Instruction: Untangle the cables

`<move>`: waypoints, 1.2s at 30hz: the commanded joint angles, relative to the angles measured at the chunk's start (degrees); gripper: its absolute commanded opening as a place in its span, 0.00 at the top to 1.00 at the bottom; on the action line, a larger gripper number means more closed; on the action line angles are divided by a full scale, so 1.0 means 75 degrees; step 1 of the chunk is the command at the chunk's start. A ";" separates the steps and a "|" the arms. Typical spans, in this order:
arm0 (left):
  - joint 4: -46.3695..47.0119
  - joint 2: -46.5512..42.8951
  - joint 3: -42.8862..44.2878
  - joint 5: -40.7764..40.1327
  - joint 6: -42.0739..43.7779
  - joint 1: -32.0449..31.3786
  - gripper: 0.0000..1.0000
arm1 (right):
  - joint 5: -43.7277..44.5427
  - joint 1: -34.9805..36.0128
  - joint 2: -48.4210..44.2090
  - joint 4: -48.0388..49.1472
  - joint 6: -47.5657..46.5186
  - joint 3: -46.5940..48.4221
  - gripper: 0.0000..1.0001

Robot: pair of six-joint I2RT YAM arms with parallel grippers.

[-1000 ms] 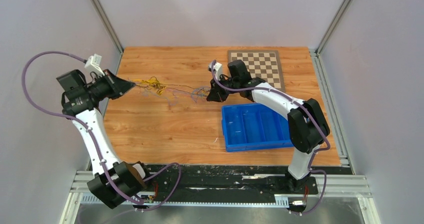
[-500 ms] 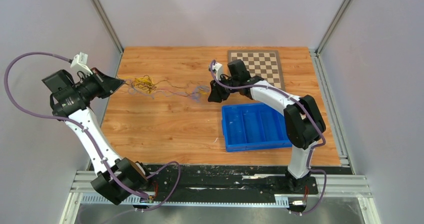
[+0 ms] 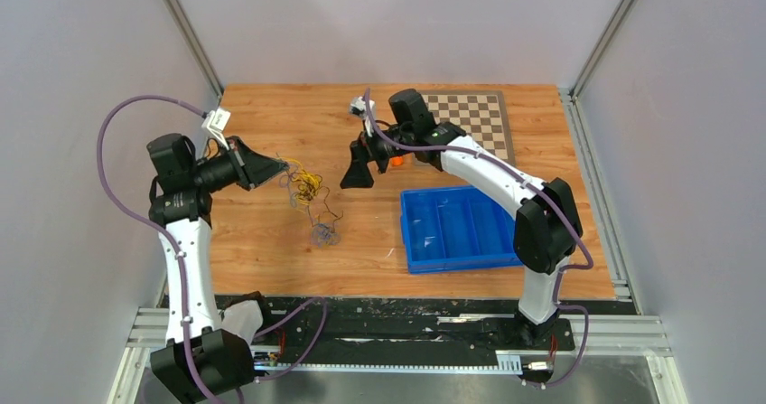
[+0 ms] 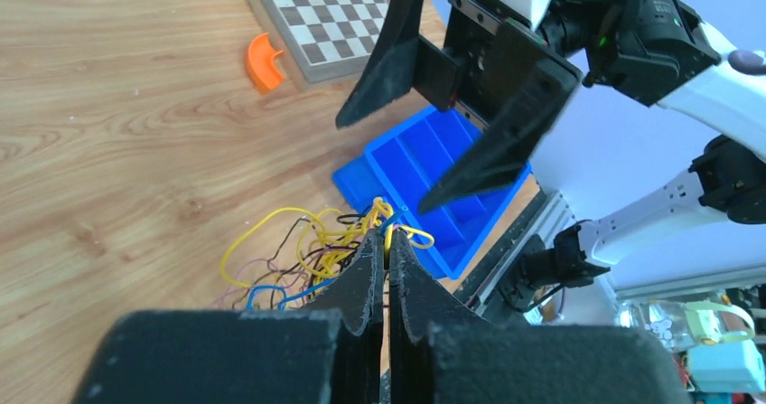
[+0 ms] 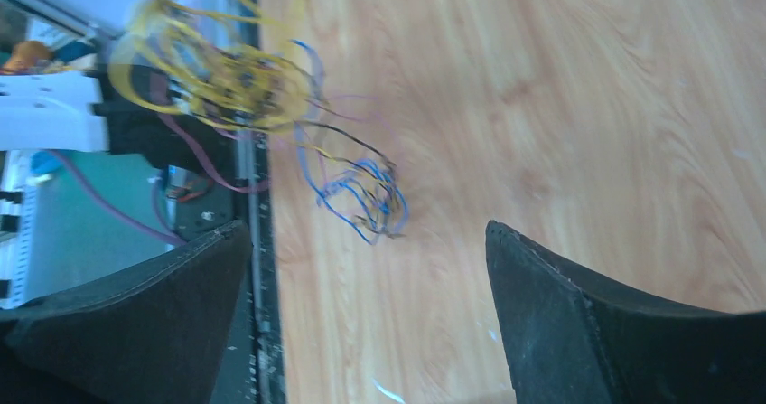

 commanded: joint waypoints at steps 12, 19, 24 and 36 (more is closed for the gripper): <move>0.1605 0.0321 -0.0306 0.0416 -0.1687 -0.0793 1.00 | -0.0546 0.0962 0.0524 0.1869 0.1643 0.0770 0.08; 0.1669 0.0858 -0.0101 0.0076 -0.1906 -0.0831 1.00 | -0.1031 0.0949 0.0344 0.2167 0.1878 0.0397 0.95; 0.0085 0.1363 0.0903 -0.0287 -0.0231 -0.0559 0.54 | -0.0869 0.0610 -0.0197 0.2466 0.2442 -0.0145 1.00; 0.0639 0.0308 -0.0986 -0.0978 -0.0634 -0.0878 0.28 | -0.0704 0.0090 -0.0721 0.4440 0.4818 -0.1340 1.00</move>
